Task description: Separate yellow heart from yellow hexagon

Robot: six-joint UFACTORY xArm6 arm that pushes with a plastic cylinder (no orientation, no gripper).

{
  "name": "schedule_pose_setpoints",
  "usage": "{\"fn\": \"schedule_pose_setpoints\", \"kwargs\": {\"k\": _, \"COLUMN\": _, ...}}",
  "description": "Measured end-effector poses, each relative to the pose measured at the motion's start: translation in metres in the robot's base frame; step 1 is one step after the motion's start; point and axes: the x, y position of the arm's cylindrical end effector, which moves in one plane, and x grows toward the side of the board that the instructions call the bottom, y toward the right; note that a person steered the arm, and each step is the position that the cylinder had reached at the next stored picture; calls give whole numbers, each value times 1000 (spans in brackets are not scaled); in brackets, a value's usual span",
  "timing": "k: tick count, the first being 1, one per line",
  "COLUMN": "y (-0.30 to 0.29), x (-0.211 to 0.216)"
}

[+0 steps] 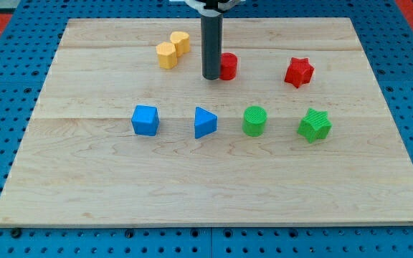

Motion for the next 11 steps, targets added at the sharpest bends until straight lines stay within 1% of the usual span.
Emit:
{"fn": "schedule_pose_setpoints", "kwargs": {"k": 1, "y": -1, "x": -38}}
{"fn": "schedule_pose_setpoints", "kwargs": {"k": 3, "y": 41, "x": -43}}
{"fn": "schedule_pose_setpoints", "kwargs": {"k": 5, "y": 24, "x": -36}}
{"fn": "schedule_pose_setpoints", "kwargs": {"k": 6, "y": 16, "x": -66}}
{"fn": "schedule_pose_setpoints", "kwargs": {"k": 7, "y": 16, "x": -111}}
{"fn": "schedule_pose_setpoints", "kwargs": {"k": 8, "y": -80, "x": -144}}
{"fn": "schedule_pose_setpoints", "kwargs": {"k": 9, "y": -104, "x": -127}}
{"fn": "schedule_pose_setpoints", "kwargs": {"k": 10, "y": -58, "x": -82}}
{"fn": "schedule_pose_setpoints", "kwargs": {"k": 11, "y": -41, "x": -70}}
